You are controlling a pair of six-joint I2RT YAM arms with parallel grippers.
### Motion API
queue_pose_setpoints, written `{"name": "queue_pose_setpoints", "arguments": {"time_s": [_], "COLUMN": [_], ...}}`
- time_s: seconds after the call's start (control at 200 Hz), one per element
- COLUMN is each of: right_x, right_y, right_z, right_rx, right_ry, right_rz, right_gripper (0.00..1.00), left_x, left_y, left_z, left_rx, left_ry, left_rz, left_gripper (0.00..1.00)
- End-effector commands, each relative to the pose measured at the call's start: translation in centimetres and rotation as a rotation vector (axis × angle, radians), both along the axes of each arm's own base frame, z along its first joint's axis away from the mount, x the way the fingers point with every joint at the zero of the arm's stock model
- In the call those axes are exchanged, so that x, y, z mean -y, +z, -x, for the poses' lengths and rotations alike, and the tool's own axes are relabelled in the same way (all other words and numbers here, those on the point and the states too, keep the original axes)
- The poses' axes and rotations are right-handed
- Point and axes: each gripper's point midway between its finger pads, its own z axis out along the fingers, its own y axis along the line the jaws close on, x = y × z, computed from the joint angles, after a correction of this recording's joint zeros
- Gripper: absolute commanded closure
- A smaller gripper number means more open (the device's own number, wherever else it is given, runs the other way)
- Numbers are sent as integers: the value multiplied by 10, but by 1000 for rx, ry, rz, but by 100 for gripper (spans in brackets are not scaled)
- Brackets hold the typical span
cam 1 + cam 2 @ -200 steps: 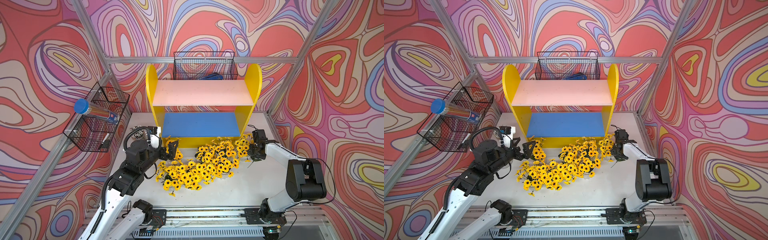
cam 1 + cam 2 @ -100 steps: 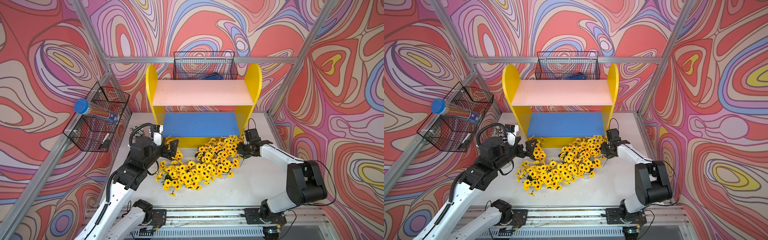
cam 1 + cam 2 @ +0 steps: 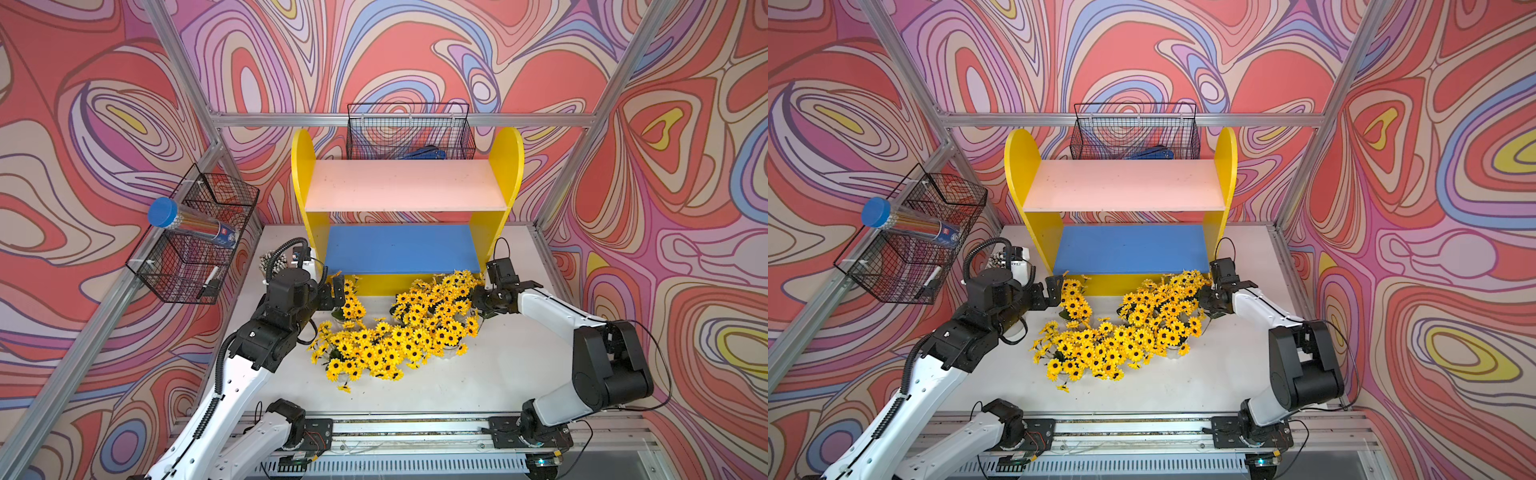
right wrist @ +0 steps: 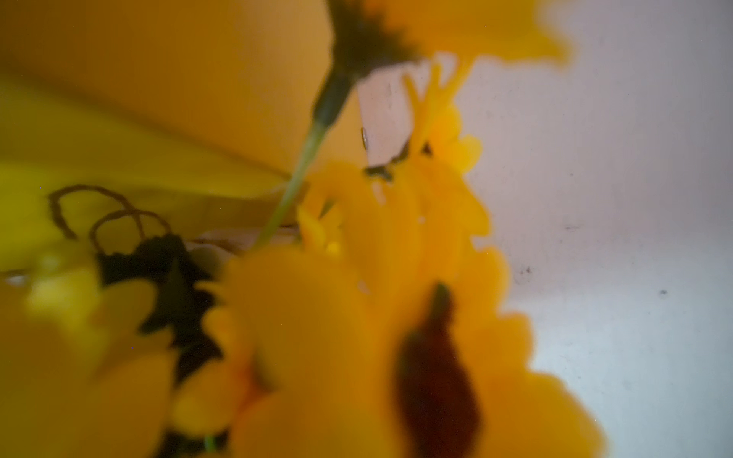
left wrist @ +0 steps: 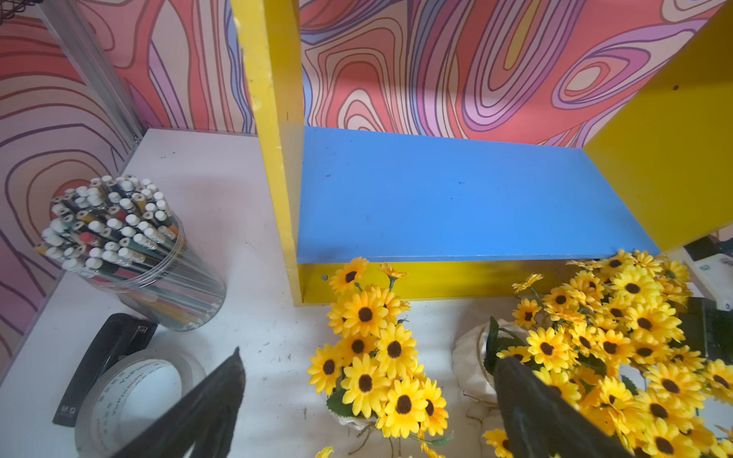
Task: Take the sunflower pots off the shelves
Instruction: Move the sunflower pot to the center of the board.
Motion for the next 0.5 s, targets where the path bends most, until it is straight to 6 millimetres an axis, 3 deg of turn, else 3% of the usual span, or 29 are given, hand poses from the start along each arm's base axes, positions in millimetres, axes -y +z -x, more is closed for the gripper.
{"name": "queue_pose_setpoints", "arguments": {"time_s": [0.0, 0.165, 0.285, 0.396, 0.496], "right_x": [-16, -72, -98, -113, -105], "right_y": [4, 6, 9, 13, 17], "right_z": [-19, 1, 19, 32, 39], "right_rx": [33, 24, 23, 35, 41], "right_ry": [62, 214, 274, 301, 266], "right_rz": [-18, -44, -57, -62, -47], "right_gripper": [100, 100, 100, 100, 100], "left_x": [-7, -9, -8, -7, -6], "left_y": [13, 19, 21, 21, 21], "left_z": [9, 11, 11, 10, 10], "left_rx": [23, 34, 40, 38, 39], "left_ry": [24, 29, 23, 22, 18], "left_rz": [11, 7, 14, 17, 16], "left_gripper": [0, 0, 0, 1, 1]}}
